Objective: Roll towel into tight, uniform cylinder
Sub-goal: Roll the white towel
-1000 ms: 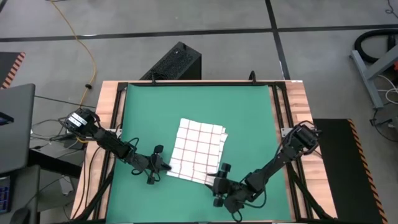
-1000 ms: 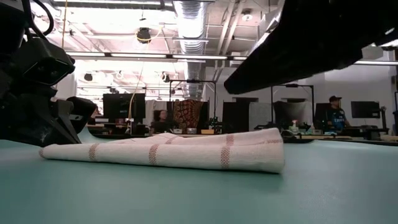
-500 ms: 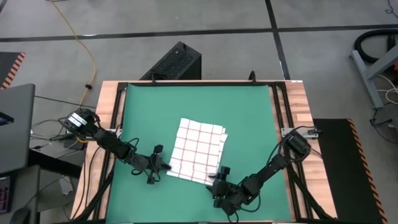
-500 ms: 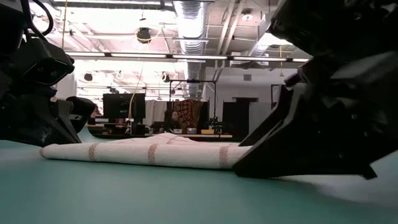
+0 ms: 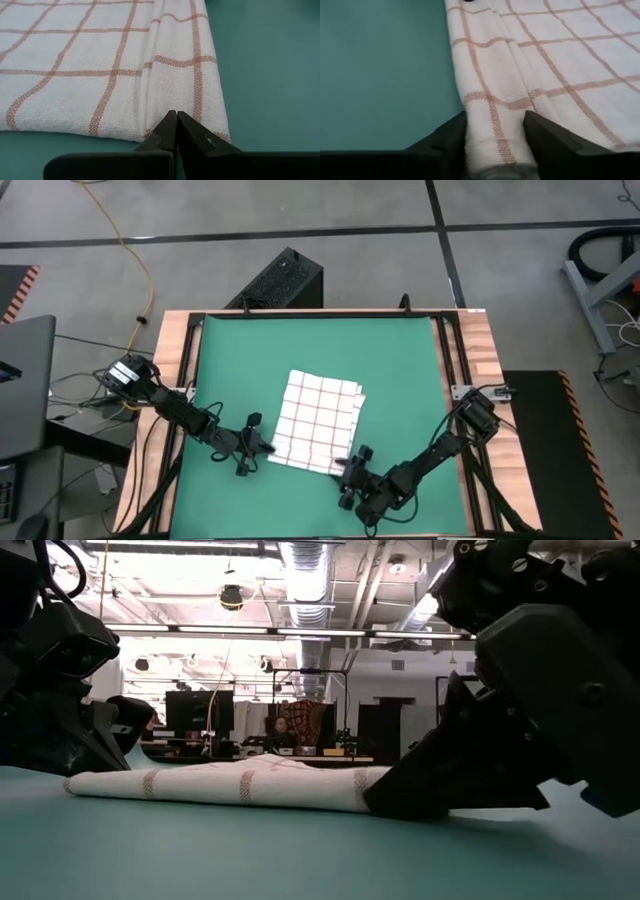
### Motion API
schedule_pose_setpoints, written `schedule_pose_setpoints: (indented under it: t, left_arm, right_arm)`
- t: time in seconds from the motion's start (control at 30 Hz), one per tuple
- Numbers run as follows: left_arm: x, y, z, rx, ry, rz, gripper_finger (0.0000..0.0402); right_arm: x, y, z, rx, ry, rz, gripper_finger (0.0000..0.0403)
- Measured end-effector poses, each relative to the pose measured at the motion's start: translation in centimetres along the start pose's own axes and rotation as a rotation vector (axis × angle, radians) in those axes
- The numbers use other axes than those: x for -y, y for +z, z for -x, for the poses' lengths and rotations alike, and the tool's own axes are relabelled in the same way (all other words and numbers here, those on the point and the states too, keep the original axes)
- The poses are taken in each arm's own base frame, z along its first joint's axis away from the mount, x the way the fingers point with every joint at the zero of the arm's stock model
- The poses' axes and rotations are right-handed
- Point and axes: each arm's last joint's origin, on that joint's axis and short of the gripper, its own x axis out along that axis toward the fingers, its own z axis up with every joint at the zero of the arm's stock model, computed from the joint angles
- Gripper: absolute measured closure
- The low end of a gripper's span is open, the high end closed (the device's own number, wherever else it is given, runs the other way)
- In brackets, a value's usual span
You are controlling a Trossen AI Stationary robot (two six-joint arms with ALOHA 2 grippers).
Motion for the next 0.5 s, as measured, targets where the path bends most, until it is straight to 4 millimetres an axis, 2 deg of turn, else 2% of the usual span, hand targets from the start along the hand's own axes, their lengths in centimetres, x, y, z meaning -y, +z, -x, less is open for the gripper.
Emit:
schedule_pose_setpoints:
  t: [0.3,0.4,0.5]
  left_arm:
    - [0.2,0.4,0.0,0.043,-0.031,0.022,0.0401]
    - [0.4,0.9,0.1,0.096,-0.034,-0.019,0.0401]
    - [0.9,1.2,0.4,0.142,-0.015,-0.148,0.0401]
  right_arm:
    - [0.3,0.3,-0.3,0.005,-0.026,-0.014,0.0363]
    - [0.1,0.5,-0.2,0.004,-0.025,-0.013,0.0363]
    - [0.0,0.5,-0.1,0.001,-0.020,-0.015,0.0363]
